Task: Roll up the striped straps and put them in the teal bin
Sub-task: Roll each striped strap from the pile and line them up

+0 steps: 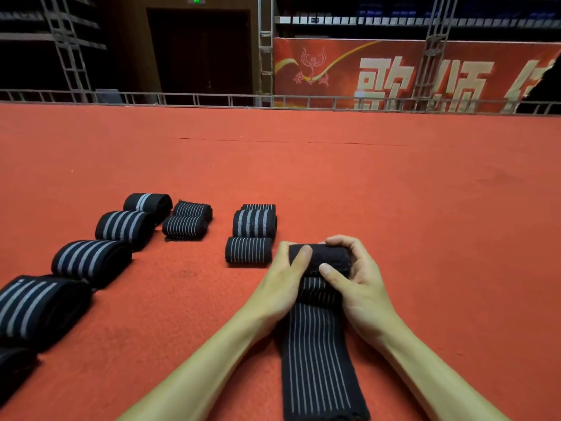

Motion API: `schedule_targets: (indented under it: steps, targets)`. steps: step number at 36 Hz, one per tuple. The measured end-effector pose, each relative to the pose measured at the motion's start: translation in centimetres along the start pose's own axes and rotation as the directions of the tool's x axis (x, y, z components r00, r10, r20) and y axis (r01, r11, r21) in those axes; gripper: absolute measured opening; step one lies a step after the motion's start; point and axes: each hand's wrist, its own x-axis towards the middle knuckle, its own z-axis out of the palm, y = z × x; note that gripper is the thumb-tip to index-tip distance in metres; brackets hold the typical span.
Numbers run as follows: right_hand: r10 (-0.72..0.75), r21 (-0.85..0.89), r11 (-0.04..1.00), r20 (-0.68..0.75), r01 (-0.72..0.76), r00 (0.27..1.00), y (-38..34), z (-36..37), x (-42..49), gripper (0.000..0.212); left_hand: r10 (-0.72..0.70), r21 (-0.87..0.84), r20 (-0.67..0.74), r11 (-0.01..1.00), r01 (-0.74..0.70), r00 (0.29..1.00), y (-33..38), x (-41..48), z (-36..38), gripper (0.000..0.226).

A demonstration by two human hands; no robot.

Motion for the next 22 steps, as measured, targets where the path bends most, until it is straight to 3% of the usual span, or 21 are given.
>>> schedule_targets:
  steps: [3, 9, 14, 18, 22]
  targets:
    - [0.029, 0.051, 0.998, -0.026, -0.027, 0.999, 0.0, 0.1, 0.0, 0.040, 0.080, -0.003, 0.018, 0.997, -0.080, 0.997, 0.0, -0.1, -0.3, 0.038]
    - [0.131, 0.018, 0.991, 0.013, -0.131, 0.991, 0.1, -0.1, 0.1, 0.043, 0.098, -0.008, -0.015, 0.995, -0.098, 0.995, -0.8, 0.3, -0.8, 0.013]
    - [0.124, 0.041, 0.992, -0.018, -0.123, 0.992, -0.5, -0.4, 0.4, 0.057, 0.021, -0.251, -0.016, 0.968, -0.024, 1.000, -0.9, 0.7, -0.6, 0.013]
    - [0.160, 0.095, 0.983, -0.031, -0.157, 0.987, -0.3, -0.3, 0.6, 0.071, 0.029, -0.315, -0.012, 0.949, -0.032, 0.999, -0.6, 0.6, -0.7, 0.026]
    - [0.212, 0.214, 0.953, 0.024, -0.213, 0.977, -0.6, -0.2, 0.6, 0.053, 0.099, -0.191, -0.007, 0.977, -0.099, 0.995, -0.3, 0.3, -0.8, 0.033]
